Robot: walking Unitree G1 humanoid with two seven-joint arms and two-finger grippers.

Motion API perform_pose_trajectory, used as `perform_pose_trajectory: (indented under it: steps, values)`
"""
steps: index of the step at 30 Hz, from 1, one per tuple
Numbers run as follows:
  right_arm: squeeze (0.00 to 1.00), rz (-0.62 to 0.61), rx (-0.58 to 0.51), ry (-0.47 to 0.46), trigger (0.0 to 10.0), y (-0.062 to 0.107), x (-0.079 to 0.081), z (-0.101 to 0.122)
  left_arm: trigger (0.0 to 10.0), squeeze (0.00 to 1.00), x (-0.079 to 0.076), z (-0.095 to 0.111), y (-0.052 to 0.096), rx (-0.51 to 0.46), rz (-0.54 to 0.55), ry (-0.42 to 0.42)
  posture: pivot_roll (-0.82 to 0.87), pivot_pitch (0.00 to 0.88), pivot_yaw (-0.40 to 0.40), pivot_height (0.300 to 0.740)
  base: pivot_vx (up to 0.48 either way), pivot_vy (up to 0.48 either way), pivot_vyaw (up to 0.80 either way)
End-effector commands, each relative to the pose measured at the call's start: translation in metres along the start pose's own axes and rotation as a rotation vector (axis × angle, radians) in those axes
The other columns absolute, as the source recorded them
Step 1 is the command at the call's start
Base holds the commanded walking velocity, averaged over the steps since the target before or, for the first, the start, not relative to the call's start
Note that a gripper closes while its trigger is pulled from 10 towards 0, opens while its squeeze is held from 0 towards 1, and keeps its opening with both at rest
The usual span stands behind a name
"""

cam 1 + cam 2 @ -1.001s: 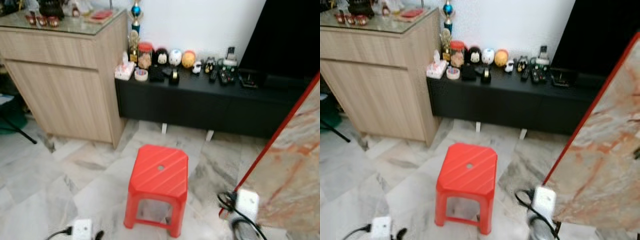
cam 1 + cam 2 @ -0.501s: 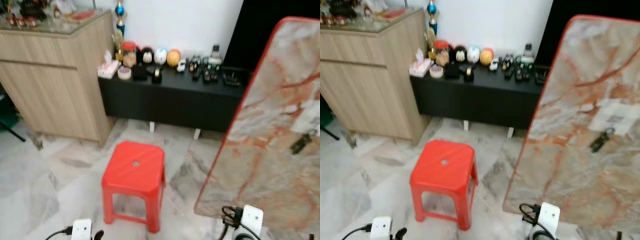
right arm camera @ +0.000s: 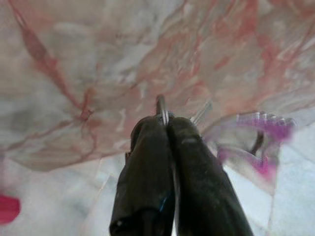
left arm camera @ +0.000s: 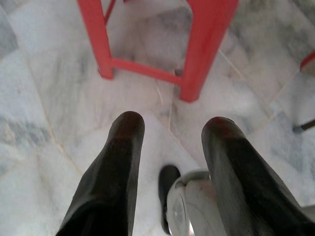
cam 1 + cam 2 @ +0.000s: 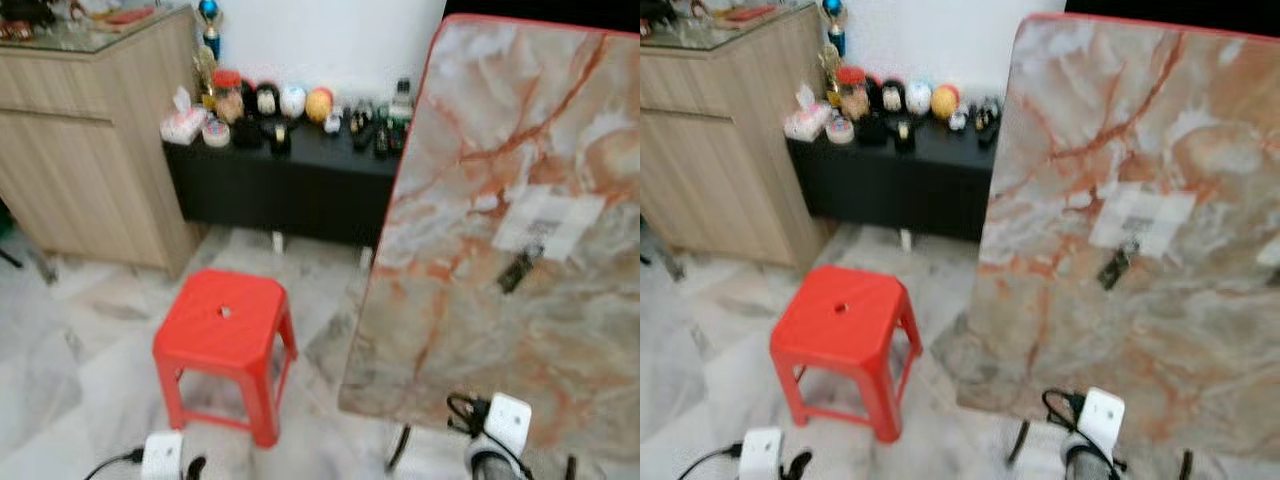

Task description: Hang keys on a hook

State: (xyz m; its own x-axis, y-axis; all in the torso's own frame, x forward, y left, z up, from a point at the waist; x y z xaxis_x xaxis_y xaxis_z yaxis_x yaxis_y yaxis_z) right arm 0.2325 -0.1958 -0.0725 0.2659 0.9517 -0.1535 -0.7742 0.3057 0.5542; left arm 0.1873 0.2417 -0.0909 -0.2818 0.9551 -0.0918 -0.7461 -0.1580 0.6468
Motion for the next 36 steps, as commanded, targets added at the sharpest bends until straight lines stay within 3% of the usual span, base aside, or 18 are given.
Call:
perform_pose_trajectory:
  steps: [1,36]
  values:
    - [0.0,-0.016,-0.017,-0.002,10.0,-0.002,-0.006,0.004,10.0,0.0,-0.004,-0.001,0.0,0.003,-0.01,-0.01,0.08,0.048,-0.089,0.709,0.0,-0.281,0.0]
    - [0.0,-0.022,-0.102,-0.037,10.0,-0.005,-0.001,0.025,10.0,0.0,-0.006,-0.005,0.0,0.017,-0.02,-0.019,0.08,0.038,-0.093,0.709,0.0,-0.297,0.0]
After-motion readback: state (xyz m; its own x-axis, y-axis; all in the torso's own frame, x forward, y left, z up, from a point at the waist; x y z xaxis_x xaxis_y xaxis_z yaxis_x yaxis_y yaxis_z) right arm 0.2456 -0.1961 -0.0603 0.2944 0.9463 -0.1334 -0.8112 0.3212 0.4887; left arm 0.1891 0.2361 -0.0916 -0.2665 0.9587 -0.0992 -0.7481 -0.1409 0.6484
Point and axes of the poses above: a point about 5 cm out from each wrist's last joint towards the gripper, its own y axis pointing back from the gripper into the wrist, its own z axis along the axis of the wrist's last joint, x = y × z, the point moved 3 cm from there along -y, pointing out of the wrist towards the gripper, and after that the axes turned 13 degrees about y, right-handed, at the moved point
